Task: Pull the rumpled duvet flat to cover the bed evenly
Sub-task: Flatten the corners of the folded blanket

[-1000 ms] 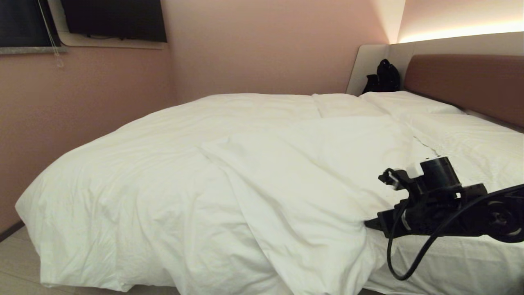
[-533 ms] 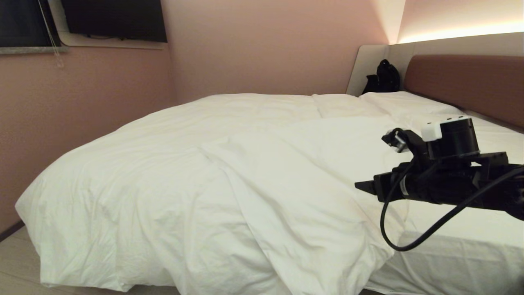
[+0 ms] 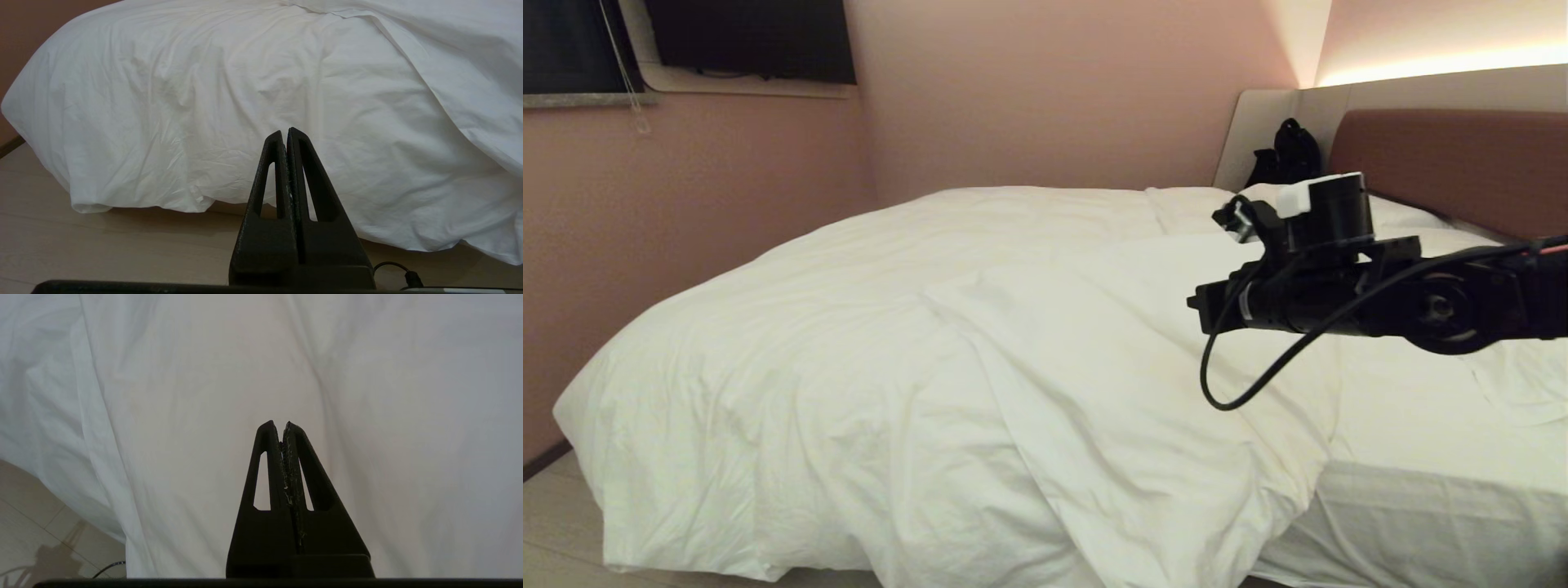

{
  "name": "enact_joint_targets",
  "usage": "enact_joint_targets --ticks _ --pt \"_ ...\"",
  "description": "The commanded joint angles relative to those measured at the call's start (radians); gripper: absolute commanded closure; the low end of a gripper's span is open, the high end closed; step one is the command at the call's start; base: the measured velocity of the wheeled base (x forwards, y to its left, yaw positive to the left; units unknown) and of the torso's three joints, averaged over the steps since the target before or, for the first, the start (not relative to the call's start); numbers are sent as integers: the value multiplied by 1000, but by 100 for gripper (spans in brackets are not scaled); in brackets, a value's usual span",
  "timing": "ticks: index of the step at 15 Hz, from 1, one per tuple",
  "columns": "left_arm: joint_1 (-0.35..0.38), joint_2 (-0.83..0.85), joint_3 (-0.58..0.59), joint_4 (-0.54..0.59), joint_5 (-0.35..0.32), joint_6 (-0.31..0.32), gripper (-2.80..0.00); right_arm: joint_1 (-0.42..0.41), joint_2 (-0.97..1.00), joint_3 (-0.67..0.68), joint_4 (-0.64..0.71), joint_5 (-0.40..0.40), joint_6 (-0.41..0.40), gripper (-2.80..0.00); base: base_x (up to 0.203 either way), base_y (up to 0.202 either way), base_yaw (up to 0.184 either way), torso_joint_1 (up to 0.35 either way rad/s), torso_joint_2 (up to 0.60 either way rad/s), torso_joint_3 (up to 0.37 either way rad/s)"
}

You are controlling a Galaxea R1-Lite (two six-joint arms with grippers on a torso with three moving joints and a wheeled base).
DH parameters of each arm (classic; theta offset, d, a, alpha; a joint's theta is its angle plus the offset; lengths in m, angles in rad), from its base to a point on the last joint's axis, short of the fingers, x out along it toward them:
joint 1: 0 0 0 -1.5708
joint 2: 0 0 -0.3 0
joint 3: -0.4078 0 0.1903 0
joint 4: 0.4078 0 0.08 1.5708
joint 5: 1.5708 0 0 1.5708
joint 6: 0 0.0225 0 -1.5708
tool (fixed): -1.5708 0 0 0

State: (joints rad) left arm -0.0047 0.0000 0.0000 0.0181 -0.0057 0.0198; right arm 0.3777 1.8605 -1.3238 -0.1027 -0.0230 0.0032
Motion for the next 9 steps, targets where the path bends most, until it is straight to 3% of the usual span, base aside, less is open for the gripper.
enact_joint_targets --ticks 1,7,8,9 --pt "0 0 0 0 0 0 0 4 103 -75 27 0 0 0 0 0 0 0 0 0" --pt "0 0 0 0 0 0 0 5 277 -306 138 -10 11 0 0 0 0 0 0 0" --pt "0 0 0 0 0 0 0 6 311 -348 151 -10 11 -280 0 0 0 0 0 0" --pt "0 0 0 0 0 0 0 6 332 -373 162 -11 10 -280 0 0 0 0 0 0"
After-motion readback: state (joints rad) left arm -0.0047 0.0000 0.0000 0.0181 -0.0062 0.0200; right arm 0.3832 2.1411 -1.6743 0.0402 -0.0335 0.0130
